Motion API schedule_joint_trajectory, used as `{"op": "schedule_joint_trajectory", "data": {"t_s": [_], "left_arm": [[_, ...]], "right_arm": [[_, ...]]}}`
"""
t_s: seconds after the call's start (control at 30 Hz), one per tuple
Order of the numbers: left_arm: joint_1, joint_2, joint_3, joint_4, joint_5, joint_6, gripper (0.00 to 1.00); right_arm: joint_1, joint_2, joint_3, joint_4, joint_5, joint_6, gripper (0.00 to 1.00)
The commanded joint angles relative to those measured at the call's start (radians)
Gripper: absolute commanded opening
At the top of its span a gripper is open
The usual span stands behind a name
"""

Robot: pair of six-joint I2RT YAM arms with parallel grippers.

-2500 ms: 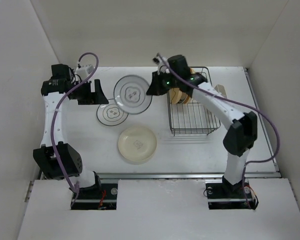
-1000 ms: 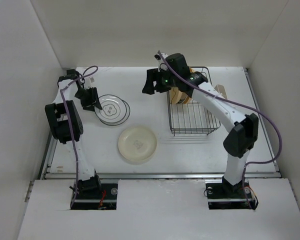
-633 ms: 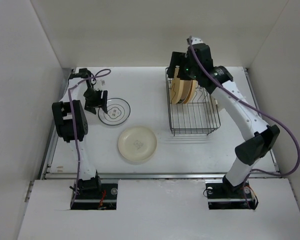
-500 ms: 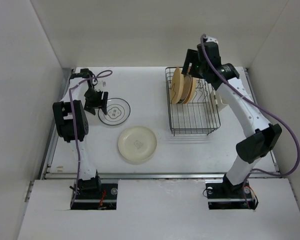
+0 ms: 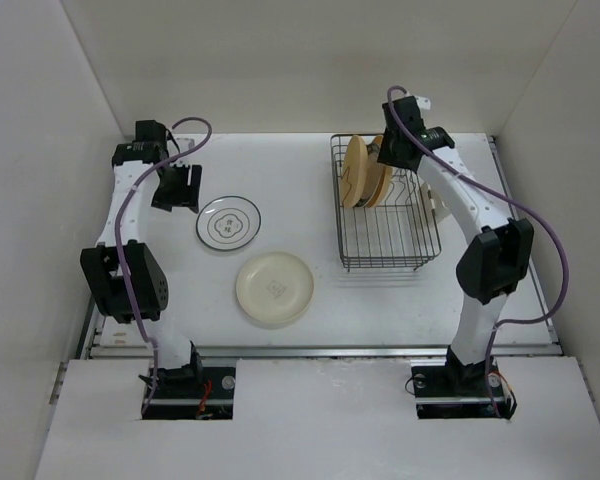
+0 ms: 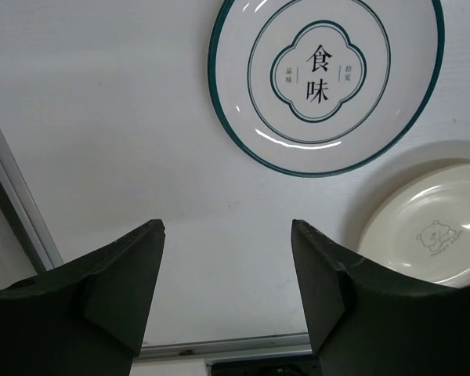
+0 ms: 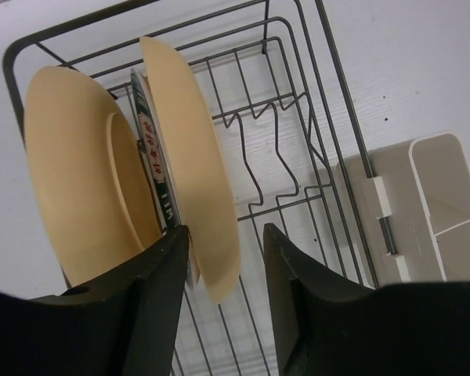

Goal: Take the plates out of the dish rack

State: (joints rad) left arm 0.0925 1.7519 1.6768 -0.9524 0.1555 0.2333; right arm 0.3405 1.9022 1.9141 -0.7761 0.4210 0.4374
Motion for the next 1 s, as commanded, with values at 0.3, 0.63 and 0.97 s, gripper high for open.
{"op": "schedule_joint_trajectory", "data": {"t_s": [0.3, 0.63, 0.97], "left_arm": [[0.0, -0.037, -0.077, -0.019, -0.048, 0.012, 0.63], [0.0, -0.037, -0.058, -0.028, -0.028, 0.012, 0.63], [0.0, -0.046, -0.029, -0.037, -0.028, 0.012, 0.63]], "right_arm": [[0.003, 0.095, 0.06, 0.024, 0.122, -0.031, 0.39], [0.012, 0.124, 0.143, -0.028, 0.183, -0.066, 0.0], [0.133, 0.047, 0.296, -0.003, 0.603, -0.25, 0.0]]}}
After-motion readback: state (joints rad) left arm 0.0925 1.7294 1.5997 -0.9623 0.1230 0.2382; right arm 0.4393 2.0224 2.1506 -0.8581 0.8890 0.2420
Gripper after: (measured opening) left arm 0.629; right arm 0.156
